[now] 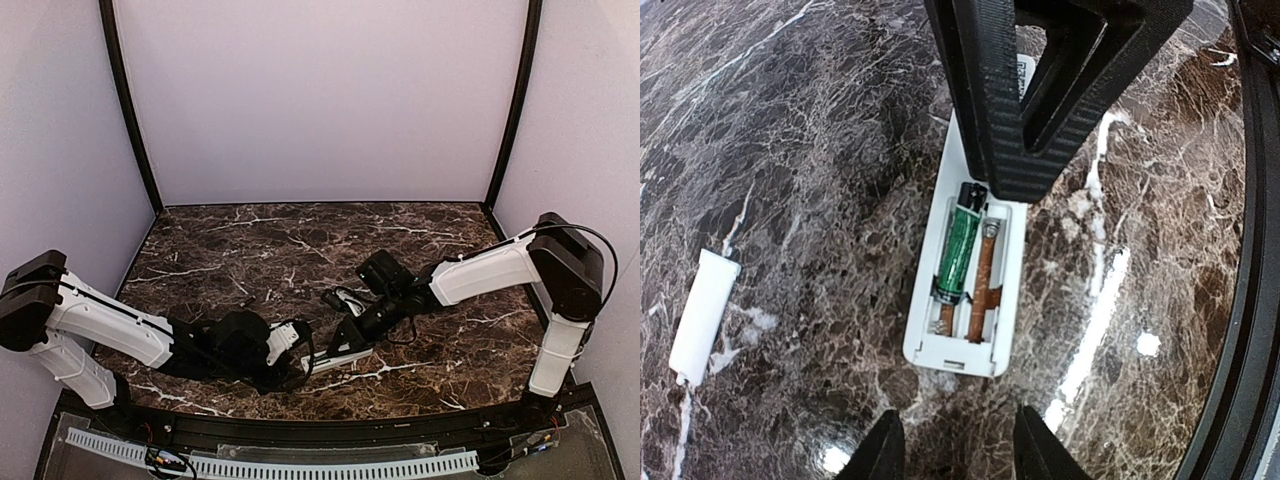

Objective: Load the batteries into the remote control
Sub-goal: Load the battery into the battery compartment.

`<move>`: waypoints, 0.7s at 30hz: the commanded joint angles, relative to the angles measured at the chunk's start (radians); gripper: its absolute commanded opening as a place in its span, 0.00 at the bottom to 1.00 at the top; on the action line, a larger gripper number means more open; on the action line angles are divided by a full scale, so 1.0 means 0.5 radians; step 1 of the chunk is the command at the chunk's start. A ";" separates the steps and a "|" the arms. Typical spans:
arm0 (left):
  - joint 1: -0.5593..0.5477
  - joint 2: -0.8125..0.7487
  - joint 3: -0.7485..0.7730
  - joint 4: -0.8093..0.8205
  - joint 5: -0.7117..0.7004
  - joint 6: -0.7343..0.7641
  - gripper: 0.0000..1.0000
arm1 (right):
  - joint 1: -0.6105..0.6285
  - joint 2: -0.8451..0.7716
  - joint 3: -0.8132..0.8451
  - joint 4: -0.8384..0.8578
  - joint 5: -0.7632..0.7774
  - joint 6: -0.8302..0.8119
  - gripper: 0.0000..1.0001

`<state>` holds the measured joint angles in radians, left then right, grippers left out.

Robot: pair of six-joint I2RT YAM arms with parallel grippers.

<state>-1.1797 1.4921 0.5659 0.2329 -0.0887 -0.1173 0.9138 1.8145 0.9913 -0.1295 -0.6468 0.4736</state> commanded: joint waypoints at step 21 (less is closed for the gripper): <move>0.009 -0.017 -0.045 0.003 -0.004 0.013 0.38 | 0.050 0.058 0.094 -0.035 0.011 0.013 0.17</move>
<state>-1.1797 1.4921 0.5583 0.2356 -0.0898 -0.1169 0.9276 1.8488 1.0222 -0.1329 -0.6472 0.4763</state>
